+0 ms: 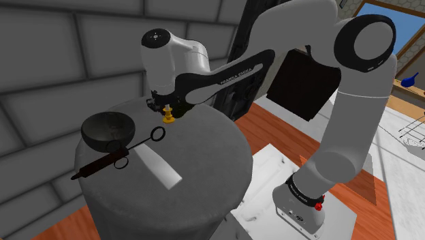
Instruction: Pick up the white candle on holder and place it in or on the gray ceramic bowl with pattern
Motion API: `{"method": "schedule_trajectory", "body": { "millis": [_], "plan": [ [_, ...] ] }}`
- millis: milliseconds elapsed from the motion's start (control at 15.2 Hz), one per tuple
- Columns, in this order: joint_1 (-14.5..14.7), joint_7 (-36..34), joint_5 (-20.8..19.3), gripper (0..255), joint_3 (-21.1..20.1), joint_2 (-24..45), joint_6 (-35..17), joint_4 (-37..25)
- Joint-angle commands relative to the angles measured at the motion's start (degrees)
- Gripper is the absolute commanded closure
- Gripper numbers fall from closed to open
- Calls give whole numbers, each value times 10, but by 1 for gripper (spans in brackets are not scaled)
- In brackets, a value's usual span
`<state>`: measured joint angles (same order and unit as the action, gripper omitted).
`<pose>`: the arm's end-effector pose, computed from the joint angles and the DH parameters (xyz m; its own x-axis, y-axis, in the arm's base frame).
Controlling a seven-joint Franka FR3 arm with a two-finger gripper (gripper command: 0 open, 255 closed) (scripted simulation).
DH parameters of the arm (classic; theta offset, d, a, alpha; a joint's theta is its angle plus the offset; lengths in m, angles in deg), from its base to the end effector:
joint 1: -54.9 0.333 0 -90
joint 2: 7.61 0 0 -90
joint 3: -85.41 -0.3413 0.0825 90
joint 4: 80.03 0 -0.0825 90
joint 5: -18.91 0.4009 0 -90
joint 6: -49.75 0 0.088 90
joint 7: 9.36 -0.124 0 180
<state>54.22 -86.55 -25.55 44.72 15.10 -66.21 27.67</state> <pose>0.5353 0.3466 0.3360 0.9213 -0.2142 0.3246 -0.3039 -0.9173 0.2573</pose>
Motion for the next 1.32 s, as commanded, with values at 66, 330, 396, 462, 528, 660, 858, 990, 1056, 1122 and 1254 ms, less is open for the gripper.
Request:
{"method": "schedule_trajectory", "body": {
  "millis": [66, 330, 396, 462, 528, 660, 858, 990, 1056, 1122, 1254],
  "plan": [
    [-5, 14, 14, 255, -6, -14, 12, -6],
    [-10, 31, 31, 255, -13, -31, 29, -16],
    [-11, 36, 35, 255, -15, -34, 34, -19],
    [-12, 40, 39, 255, -16, -38, 38, -22],
    [-13, 44, 43, 255, -18, -42, 43, -25],
    [-15, 53, 50, 255, -21, -49, 52, -32],
    [-17, 65, 61, 255, -24, -58, 67, -43],
    [-18, 73, 67, 255, -27, -64, 77, -52],
    [-18, 77, 70, 255, -28, -67, 83, -56],
    [-19, 81, 73, 255, -29, -70, 88, -60],
    [-19, 89, 79, 255, -30, -75, 99, -70]
  ]
}}
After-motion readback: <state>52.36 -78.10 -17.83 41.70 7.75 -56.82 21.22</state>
